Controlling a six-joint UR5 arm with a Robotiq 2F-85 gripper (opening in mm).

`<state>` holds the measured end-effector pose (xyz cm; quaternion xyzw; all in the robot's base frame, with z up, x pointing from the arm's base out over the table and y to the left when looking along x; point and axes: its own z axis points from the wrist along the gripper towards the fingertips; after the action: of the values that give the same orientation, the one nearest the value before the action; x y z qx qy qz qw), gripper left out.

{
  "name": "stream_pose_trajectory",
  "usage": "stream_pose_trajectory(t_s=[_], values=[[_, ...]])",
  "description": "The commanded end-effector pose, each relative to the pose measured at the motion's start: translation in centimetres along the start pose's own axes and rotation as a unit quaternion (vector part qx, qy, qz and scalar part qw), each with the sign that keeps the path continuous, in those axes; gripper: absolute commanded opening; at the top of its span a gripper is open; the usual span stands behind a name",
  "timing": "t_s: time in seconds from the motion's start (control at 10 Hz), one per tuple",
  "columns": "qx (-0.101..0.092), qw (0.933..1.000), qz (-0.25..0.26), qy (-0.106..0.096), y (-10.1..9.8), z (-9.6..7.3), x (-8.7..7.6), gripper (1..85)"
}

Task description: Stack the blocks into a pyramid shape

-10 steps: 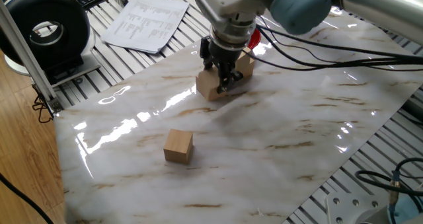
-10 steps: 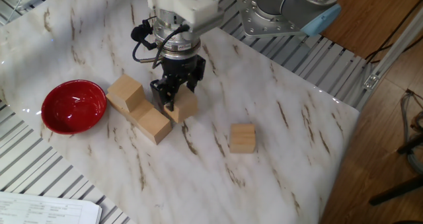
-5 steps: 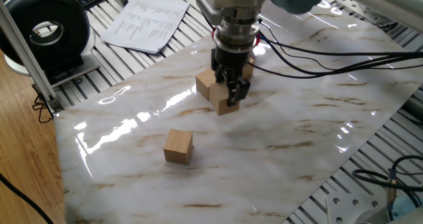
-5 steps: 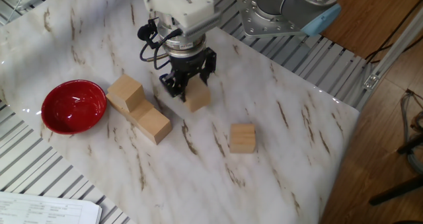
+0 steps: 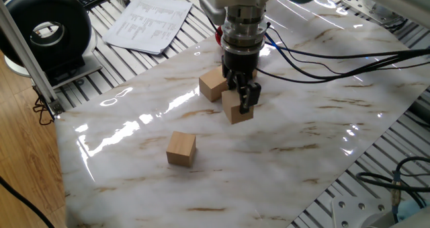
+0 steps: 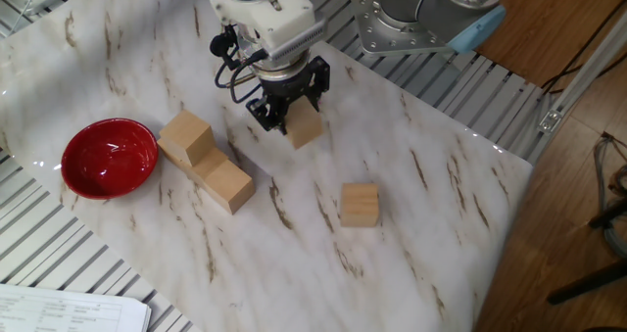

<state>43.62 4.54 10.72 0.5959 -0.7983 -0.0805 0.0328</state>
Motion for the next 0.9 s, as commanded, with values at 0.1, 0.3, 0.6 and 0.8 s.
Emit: stream_pose_trajectory(t_s=[0.1,0.3,0.6,0.8], values=[[0.006,0.9998,-0.016,-0.005,-0.3,-0.2,-0.2,1.0],[0.027,0.9992,-0.028,0.001,-1.4,-0.2,0.0,1.0],[0.033,0.9994,-0.015,-0.002,-1.7,-0.2,-0.1,1.0],[0.061,0.9981,0.003,-0.005,-3.2,-0.3,-0.2,1.0]])
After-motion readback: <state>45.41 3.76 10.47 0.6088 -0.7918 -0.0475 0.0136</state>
